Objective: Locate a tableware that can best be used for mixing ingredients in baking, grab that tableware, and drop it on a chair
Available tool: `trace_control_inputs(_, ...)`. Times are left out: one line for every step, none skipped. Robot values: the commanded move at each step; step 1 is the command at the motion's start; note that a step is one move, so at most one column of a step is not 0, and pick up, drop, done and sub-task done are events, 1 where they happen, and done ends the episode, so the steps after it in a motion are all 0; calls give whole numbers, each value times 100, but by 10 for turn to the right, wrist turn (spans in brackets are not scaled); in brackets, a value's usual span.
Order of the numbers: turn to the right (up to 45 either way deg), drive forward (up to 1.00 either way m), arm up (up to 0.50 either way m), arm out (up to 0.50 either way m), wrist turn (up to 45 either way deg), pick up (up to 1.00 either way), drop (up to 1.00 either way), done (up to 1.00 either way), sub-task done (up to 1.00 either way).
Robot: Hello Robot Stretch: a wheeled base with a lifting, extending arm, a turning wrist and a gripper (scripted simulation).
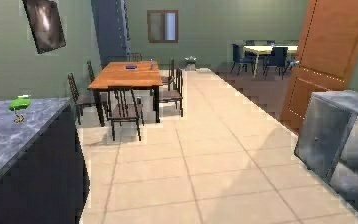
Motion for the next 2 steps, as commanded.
trace_control_inputs(0,100,0,0,0,0,0,0,0)
trace_control_inputs(0,100,0,0,0,0,0,0,0)
